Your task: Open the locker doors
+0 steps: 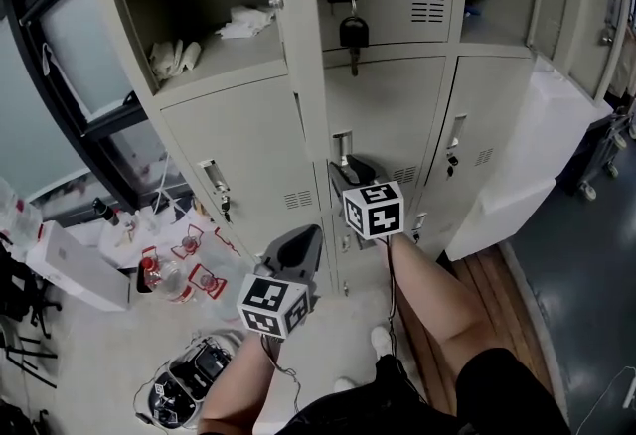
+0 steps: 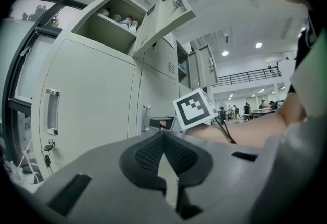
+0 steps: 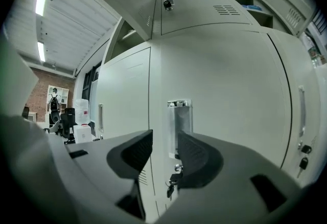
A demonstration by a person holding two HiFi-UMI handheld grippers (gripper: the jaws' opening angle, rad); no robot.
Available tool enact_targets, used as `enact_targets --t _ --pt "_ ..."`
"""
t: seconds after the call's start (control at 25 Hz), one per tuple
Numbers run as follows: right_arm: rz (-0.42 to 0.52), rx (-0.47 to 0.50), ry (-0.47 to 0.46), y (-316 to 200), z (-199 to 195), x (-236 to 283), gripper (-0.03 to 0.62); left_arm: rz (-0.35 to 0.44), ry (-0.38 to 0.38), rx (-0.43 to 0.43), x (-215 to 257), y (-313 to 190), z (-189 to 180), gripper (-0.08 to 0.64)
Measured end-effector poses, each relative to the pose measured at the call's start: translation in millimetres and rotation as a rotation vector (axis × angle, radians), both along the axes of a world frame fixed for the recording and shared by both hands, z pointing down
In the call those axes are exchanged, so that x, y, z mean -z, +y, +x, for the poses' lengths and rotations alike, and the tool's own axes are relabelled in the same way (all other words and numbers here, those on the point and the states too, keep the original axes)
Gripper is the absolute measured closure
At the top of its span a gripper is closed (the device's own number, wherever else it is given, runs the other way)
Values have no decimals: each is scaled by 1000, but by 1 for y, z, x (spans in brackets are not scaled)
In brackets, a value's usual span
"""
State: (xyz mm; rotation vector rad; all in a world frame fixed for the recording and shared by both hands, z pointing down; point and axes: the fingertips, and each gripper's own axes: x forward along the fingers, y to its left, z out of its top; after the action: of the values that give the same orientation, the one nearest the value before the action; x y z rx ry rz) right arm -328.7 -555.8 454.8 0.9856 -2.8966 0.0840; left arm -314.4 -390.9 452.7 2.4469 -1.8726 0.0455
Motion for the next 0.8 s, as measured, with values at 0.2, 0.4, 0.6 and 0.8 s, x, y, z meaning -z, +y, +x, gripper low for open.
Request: enact_targets --t 0.2,0.4,0.6,0.8 --pt "37 -36 42 -15 -14 -4 437 -2 2 11 -1 -12 -7 561" --pt "34 -42 42 -26 -26 -8 426 3 14 18 0 -26 -11 561" --pt "40 -43 32 -25 -30 -9 448 8 30 23 1 -36 -18 561" --pt "47 -39 25 -26 -30 -9 453 7 37 19 1 -43 -16 561"
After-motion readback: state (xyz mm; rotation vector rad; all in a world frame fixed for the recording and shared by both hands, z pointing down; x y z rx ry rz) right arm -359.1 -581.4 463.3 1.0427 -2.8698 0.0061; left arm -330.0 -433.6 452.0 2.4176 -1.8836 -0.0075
